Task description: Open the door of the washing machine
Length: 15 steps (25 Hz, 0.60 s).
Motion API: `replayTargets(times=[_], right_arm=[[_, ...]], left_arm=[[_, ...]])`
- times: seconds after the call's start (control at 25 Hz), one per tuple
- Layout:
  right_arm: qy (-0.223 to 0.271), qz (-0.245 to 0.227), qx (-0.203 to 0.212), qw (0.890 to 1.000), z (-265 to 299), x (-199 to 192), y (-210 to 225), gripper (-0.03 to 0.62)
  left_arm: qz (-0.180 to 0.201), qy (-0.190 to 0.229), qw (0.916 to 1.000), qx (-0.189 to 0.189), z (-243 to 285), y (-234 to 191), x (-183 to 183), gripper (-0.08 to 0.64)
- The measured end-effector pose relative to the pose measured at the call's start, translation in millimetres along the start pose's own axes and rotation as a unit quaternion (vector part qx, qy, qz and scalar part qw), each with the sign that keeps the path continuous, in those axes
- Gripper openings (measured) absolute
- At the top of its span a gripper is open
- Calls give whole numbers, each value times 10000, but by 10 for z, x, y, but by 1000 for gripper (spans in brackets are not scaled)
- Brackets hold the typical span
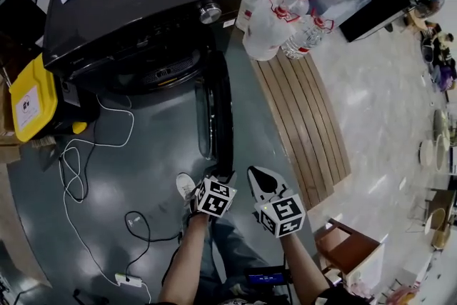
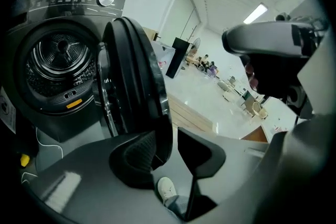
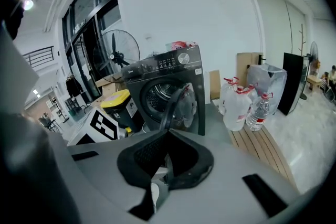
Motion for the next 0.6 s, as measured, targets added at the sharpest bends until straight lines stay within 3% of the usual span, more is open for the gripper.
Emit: replayTargets(times=[0.16,0.24,0.32,0.4,0.6], right_arm=[[121,-4,-153,9998,-200,219,-64,2],[289,-72,-187,9994,-364,473,-197,3],[607,-135,-170,9979,-559,788,-347,2],[928,-245,-122,9953,-741,1091,-488,2],[1441,-536,29,9881,-1038,1620,-831,2]], left_arm=[[-23,125,9988,-476,-291,274,-9,132],[81,473,9982,-360,-705,350,103,128],[117,1090,9939,-77,-1267,319,348,72],[-156,1861,9823,174,-1889,214,665,2],[-592,3025,9429,1262,-3179,-159,1133,2]])
Point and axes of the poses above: the fingertips, and each gripper's own axes: z forward along the fingers, y to its right, x out of its top, the point moved 7 cm from there along -z, backward along the fingers, and after that the axes turned 8 degrees about x, right-handed, at the moved point
